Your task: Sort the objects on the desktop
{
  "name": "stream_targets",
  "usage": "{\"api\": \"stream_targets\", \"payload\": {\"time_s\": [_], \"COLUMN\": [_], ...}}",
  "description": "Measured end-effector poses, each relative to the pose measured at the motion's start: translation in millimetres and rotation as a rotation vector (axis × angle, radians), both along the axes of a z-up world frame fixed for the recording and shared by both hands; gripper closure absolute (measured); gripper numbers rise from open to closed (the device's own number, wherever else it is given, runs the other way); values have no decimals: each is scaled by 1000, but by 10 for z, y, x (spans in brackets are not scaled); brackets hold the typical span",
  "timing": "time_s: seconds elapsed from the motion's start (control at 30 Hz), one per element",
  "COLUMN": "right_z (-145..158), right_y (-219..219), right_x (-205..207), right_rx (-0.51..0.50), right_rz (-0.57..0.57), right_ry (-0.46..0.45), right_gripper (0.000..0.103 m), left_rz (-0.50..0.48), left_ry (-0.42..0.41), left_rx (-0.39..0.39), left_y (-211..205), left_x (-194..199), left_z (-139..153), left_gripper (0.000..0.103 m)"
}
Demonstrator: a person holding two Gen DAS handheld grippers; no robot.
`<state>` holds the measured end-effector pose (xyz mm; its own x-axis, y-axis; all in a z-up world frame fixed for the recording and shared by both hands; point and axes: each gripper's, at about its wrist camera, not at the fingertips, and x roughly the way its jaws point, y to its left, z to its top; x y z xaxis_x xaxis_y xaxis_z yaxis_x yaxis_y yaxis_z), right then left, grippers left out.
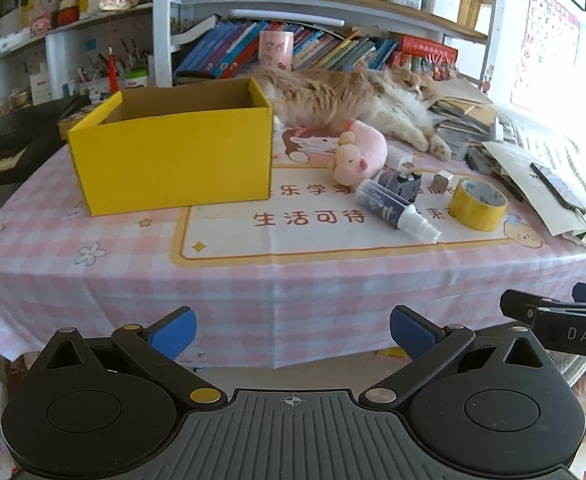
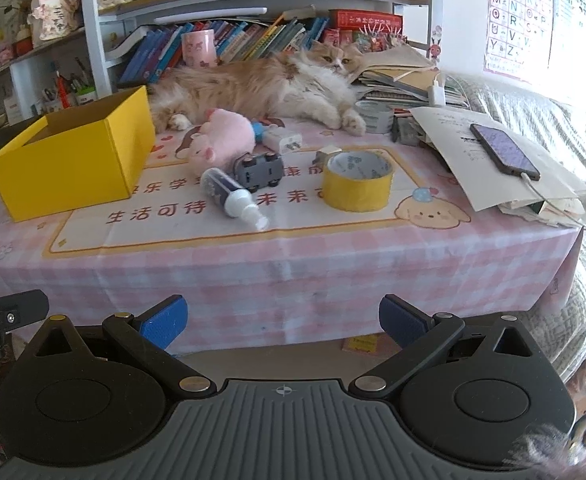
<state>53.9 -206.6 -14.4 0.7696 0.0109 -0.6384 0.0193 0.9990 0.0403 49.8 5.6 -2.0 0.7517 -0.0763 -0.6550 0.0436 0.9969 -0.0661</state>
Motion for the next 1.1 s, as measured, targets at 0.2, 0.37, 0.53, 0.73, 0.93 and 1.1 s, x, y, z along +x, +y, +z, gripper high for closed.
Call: {"api": "stream_targets", "payload": {"time_s": [0.2,0.37,0.53,0.73,0.93,1.1], "right_z": [-11,-13,-15,-36,-66,-138], "right_y": [-173,-313,-480,-674,-864,-978], "right_x": [205,403,635,938,1275,1556], "right_rx": [-10,-12,-13,-25,-36,-44], "right_rz": [2,11,20,53,94,143], "right_ry": [19,31,41,56,68,95], "right_gripper": [0,0,0,0,0,0], "left_rz": [-17,-19,-14,-4,32,84], "left_ry": [6,16,26,39,47,54], "left_rx": [3,12,13,8,-7,-33], "left_y": [-197,-356,-517,-745,-946,-1069], "left_x": [186,367,556,815,1140,1480], "left_z": [-14,-23,-37,-63,-73,-91], "left_gripper": [0,0,0,0,1,11]}}
